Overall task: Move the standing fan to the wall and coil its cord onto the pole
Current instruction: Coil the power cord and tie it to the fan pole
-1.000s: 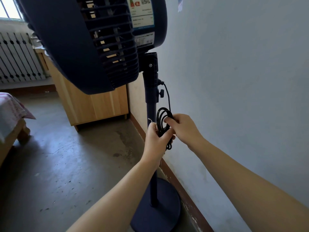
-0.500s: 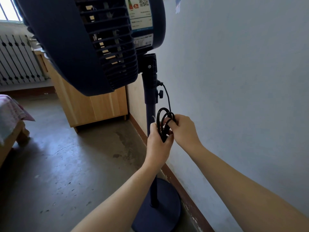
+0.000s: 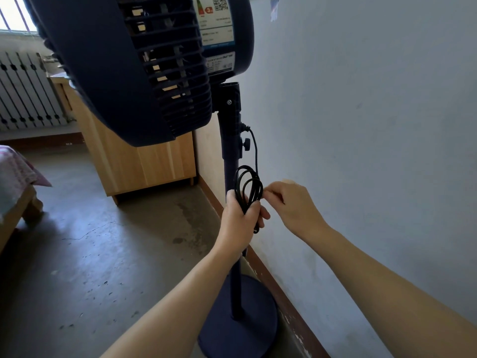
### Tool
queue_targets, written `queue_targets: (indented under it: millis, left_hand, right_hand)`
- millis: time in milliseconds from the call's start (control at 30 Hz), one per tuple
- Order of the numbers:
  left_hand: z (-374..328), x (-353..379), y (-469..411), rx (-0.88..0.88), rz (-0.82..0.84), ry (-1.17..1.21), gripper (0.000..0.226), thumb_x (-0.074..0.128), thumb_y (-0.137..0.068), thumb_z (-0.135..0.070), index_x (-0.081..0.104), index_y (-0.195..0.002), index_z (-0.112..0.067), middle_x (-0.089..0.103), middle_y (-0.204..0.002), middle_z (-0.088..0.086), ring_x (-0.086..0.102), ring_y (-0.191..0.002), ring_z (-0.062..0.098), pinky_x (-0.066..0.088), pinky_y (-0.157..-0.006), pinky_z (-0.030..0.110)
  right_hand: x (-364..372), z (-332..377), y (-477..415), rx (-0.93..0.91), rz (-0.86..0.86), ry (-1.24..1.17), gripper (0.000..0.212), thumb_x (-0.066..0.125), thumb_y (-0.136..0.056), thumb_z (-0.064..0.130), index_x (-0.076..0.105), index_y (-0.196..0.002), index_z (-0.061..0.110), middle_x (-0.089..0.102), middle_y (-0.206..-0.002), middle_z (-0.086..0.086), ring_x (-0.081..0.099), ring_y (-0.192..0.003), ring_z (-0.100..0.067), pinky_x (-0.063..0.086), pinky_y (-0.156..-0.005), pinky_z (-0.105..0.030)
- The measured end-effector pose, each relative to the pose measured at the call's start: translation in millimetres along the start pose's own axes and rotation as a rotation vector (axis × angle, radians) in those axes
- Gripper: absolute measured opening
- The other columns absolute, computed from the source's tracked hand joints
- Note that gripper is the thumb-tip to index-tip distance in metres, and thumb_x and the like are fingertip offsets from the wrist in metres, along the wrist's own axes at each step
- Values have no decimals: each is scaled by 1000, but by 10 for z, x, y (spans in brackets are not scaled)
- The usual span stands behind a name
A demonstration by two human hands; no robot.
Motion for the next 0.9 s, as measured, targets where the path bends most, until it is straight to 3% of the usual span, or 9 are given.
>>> queue_targets:
  millis: [133, 233, 333, 433, 567, 667, 767, 900]
  left_hand:
    - [22, 12, -4, -45, -55, 17, 16, 53, -94, -16, 40, -96, -26, 73, -73, -3, 60, -52, 6, 52, -53, 24]
    - [16, 3, -1, -64, -70, 33, 14, 54, -94, -16, 42, -98, -22, 73, -72, -2, 61, -51, 6, 52, -52, 24]
    - [7, 3, -7, -64, -59, 33, 15, 56, -92, -15, 43, -100, -16, 71, -65, -7, 60, -49, 6, 52, -50, 22]
    - [1, 8, 3, -53, -52, 41, 18, 59, -92, -16, 44, -101, -14, 69, -60, -11, 61, -48, 6, 53, -49, 21]
    - [-1, 13, 1, -75, -9, 134, 18, 59, -93, -22, 49, -107, -15, 71, -69, -3, 63, -53, 11, 55, -53, 25]
    - [-6, 21, -6, -91, 38, 188, 14, 56, -94, -19, 55, -107, -15, 70, -68, -1, 62, -53, 12, 51, -52, 22]
    - [-13, 18, 7, -107, 48, 195, 10, 54, -95, -19, 57, -104, -18, 69, -65, -3, 62, -53, 11, 50, -51, 20]
    - [-36, -14, 22, -258, 128, 387, 9, 54, -94, -12, 61, -99, -9, 65, -65, 2, 59, -54, 11, 50, -51, 23]
  right_hand:
    - [-36, 1, 74, -115, -80, 138, 23, 51, -95, 25, 72, -95, 15, 53, -83, 6, 49, -71, -5, 30, -61, -7]
    - [-73, 34, 139, -238, -117, 210, 18, 56, -92, 22, 73, -90, 15, 62, -87, 3, 56, -70, -10, 33, -64, -7]
    - [-86, 70, 148, -310, -134, 198, 12, 62, -88, 20, 73, -87, 15, 67, -85, 2, 61, -71, -11, 46, -63, -15]
    - [-48, 78, 114, -200, -153, -61, 6, 65, -85, 17, 69, -81, 16, 66, -87, 4, 63, -76, -10, 55, -70, -22]
    - [44, -27, 62, 121, -68, -456, 8, 66, -85, 18, 68, -78, 23, 64, -116, 7, 64, -92, -14, 50, -85, -30]
    - [85, -5, 67, 153, 85, -680, 16, 64, -86, 13, 69, -75, 24, 69, -101, -1, 60, -71, -4, 48, -72, -25]
    - [89, 25, 55, 133, 134, -747, 16, 64, -86, 9, 71, -77, 19, 72, -94, -8, 57, -55, 0, 49, -64, -24]
    - [109, 12, 10, 142, 66, -679, 9, 67, -84, 14, 74, -82, 20, 68, -62, 11, 61, -57, 1, 50, -69, -21]
Point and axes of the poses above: each hand's wrist, its own y-axis away from the middle knuckle, its own x-axis out of the palm, z = x × y, the point moved 3 cm from there along -y, towards the middle knuckle
